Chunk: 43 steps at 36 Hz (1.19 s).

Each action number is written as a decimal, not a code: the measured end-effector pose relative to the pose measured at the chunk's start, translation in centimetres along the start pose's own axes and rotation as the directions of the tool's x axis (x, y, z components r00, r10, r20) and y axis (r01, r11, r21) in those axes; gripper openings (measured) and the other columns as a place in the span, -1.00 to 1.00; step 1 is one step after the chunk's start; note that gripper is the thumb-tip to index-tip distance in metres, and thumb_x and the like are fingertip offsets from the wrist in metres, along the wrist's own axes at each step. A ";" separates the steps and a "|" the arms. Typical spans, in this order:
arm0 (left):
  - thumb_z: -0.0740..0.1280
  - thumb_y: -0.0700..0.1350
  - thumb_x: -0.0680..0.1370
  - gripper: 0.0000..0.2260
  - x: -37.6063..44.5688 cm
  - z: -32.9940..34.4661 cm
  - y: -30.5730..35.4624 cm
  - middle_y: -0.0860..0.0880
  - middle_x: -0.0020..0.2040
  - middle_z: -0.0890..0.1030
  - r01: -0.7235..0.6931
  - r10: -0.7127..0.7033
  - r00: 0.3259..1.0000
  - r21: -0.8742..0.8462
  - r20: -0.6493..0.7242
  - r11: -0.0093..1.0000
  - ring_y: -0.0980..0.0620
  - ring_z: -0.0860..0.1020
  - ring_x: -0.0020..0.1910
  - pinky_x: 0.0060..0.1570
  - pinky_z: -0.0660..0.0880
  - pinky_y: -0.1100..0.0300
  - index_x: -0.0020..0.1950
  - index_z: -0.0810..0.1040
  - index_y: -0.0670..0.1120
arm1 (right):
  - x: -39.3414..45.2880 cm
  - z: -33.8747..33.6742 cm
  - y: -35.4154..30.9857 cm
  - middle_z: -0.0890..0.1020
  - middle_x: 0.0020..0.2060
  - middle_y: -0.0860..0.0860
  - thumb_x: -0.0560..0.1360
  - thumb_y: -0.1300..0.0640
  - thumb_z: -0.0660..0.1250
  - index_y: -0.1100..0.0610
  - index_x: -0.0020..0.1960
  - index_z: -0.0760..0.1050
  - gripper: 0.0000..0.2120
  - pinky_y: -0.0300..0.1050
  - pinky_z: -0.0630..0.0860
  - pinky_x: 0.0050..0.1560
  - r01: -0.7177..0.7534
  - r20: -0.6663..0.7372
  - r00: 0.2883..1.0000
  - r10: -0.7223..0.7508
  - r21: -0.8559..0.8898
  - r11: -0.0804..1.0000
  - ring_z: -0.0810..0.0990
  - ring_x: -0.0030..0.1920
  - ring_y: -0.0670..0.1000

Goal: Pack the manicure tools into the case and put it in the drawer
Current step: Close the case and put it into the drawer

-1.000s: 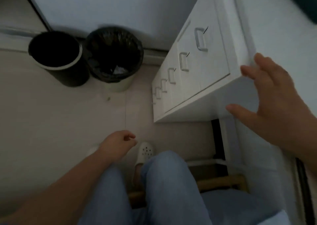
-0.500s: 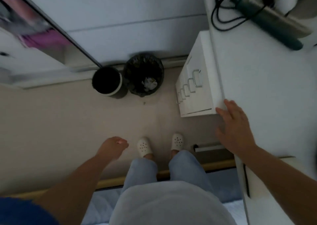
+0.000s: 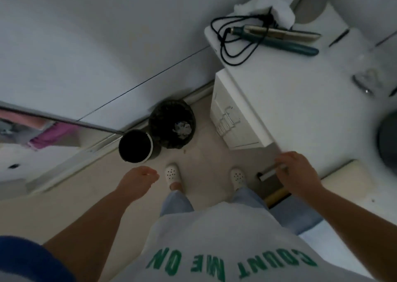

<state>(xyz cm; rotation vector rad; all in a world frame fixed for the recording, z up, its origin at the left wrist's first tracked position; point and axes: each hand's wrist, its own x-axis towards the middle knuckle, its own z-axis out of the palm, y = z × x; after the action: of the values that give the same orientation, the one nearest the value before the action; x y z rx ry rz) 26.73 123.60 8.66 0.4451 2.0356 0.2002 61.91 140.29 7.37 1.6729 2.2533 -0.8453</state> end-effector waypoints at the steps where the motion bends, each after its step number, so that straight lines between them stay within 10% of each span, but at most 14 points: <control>1: 0.36 -0.07 0.45 -0.88 1.1 -1.1 0.2 -0.06 -0.12 0.60 -0.027 0.025 0.999 0.070 0.034 0.997 -0.08 0.57 -0.10 0.04 0.47 0.05 -0.06 0.58 -0.06 | -0.5 0.6 -0.4 0.56 0.09 0.20 0.44 0.29 0.31 0.26 0.05 0.58 -0.79 -0.04 0.38 0.13 -0.071 -0.020 0.997 0.071 0.028 0.997 0.48 0.14 0.22; 7: 0.35 -0.12 0.45 -0.91 5.5 -6.5 3.2 -0.14 -0.17 0.60 -0.142 0.111 0.986 0.275 0.124 0.951 -0.13 0.57 -0.12 -0.13 0.43 0.13 -0.26 0.56 -0.01 | -3.9 5.4 -5.0 0.63 -0.13 0.22 0.51 0.23 0.18 0.30 -0.02 0.53 -0.80 -0.11 0.38 -0.27 -0.513 0.101 0.858 0.503 0.195 0.836 0.56 -0.21 0.15; 12: 0.30 -0.22 0.49 -0.91 7.6 -7.5 6.9 -0.25 -0.11 0.57 -0.146 0.107 0.982 0.264 0.155 0.954 -0.19 0.55 -0.10 0.03 0.46 -0.02 -0.20 0.54 -0.20 | -6.2 9.4 -7.5 0.55 0.15 0.15 0.55 0.21 0.12 0.22 0.15 0.50 -0.74 -0.08 0.45 0.09 -0.630 0.437 0.736 0.518 0.159 0.760 0.53 0.12 0.13; 21: 0.34 -0.11 0.47 -0.86 8.6 -3.8 11.0 -0.05 -0.24 0.60 -0.239 0.195 0.957 0.205 0.215 0.949 -0.03 0.54 -0.22 -0.17 0.44 0.17 -0.30 0.55 -0.01 | -4.7 9.9 -7.7 0.54 0.18 0.17 0.54 0.19 0.19 0.22 0.23 0.45 -0.71 -0.07 0.42 0.16 -0.749 0.508 0.662 0.550 0.438 0.497 0.50 0.18 0.15; 26: 0.33 -0.07 0.47 -0.96 10.0 -0.8 13.6 0.00 -0.19 0.61 -0.257 0.195 0.931 0.174 0.308 0.951 0.06 0.55 -0.24 -0.25 0.42 0.23 -0.14 0.56 -0.01 | -0.4 8.9 -7.5 0.58 -0.21 0.09 0.49 0.13 0.29 0.26 0.03 0.56 -0.78 -0.04 0.46 -0.05 -0.712 0.477 0.652 0.589 0.653 0.259 0.55 -0.16 0.06; 31: 0.28 -0.08 0.50 -0.90 13.2 2.6 17.6 0.01 -0.22 0.60 -0.292 0.212 0.908 0.181 0.362 0.939 0.07 0.54 -0.26 -0.25 0.40 0.21 -0.21 0.52 0.01 | 4.7 7.4 -8.4 0.62 -0.15 0.09 0.47 0.11 0.30 0.19 -0.08 0.57 -0.84 -0.03 0.51 -0.06 -0.623 0.425 0.700 0.573 0.757 0.200 0.57 -0.16 0.05; 43: 0.15 -0.22 0.56 -0.77 18.9 9.6 24.9 -0.01 -0.33 0.38 -0.095 0.107 0.830 -0.050 0.548 0.994 0.12 0.36 -0.36 -0.47 0.32 0.38 -0.30 0.39 -0.07 | 16.0 8.1 -11.7 0.54 -0.35 0.00 0.46 0.17 0.32 0.09 -0.20 0.49 -0.93 -0.20 0.42 -0.29 -0.241 0.522 0.602 0.604 0.840 -0.485 0.50 -0.35 -0.06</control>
<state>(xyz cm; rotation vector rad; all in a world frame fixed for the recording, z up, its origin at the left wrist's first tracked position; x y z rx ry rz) 32.62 153.43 -3.25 0.5284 1.4406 0.1361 44.43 146.42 -3.27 2.9464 -0.2804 -2.4463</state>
